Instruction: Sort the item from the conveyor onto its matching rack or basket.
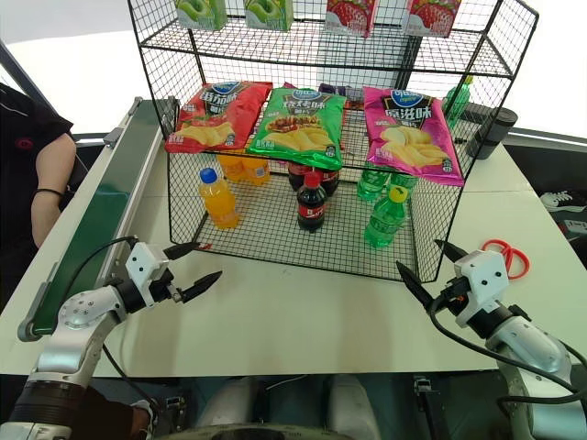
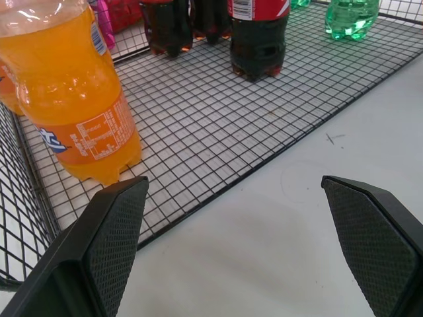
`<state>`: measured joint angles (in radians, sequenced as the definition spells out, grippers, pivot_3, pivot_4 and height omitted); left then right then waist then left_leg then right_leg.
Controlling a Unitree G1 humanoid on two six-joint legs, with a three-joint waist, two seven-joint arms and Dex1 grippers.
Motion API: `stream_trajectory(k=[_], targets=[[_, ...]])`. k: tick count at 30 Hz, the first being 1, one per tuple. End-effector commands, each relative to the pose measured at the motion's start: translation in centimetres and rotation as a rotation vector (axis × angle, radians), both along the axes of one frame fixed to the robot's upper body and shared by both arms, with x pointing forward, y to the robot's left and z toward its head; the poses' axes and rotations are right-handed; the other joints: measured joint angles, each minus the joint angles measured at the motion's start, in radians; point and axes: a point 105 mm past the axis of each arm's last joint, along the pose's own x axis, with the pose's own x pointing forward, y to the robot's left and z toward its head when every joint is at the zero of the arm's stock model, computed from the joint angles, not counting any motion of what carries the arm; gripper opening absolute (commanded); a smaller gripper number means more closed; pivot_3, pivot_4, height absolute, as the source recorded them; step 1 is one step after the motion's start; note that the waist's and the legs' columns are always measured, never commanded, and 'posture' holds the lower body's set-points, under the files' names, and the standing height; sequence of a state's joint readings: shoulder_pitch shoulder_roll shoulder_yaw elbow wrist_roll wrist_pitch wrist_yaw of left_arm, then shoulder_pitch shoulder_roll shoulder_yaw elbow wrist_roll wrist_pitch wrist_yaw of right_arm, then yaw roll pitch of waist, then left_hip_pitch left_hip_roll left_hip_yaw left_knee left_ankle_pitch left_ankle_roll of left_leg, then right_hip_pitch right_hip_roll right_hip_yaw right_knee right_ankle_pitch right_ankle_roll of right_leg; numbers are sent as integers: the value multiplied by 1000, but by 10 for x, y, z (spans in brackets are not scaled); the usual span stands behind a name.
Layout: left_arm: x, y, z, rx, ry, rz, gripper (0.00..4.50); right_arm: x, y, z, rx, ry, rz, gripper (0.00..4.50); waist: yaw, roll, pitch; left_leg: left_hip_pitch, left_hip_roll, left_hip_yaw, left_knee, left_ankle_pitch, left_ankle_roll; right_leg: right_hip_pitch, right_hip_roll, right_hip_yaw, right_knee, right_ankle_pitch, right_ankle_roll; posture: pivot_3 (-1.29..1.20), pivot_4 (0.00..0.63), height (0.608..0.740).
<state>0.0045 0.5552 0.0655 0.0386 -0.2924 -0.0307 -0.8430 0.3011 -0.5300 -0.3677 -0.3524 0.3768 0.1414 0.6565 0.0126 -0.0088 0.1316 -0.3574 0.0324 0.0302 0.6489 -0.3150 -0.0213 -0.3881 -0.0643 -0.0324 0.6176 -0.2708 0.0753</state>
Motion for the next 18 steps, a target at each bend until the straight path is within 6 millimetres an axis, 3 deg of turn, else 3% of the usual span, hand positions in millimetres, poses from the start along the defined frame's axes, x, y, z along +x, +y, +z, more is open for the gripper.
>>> stream_trajectory(k=[1, 18], targets=[[1, 0, 15, -21, -71, -3, 4500, 1, 1, 13, -12, -54, 12, 4437, 0, 0, 0, 0, 0, 0, 0, 0, 0, 0, 0, 0, 0, 0, 0, 0, 150, 740], [1, -5, 28, -89, -140, 0, 4500, 3, 3, 10, -10, -53, 22, 4437, 0, 0, 0, 0, 0, 0, 0, 0, 0, 0, 0, 0, 0, 0, 0, 0, 150, 740]])
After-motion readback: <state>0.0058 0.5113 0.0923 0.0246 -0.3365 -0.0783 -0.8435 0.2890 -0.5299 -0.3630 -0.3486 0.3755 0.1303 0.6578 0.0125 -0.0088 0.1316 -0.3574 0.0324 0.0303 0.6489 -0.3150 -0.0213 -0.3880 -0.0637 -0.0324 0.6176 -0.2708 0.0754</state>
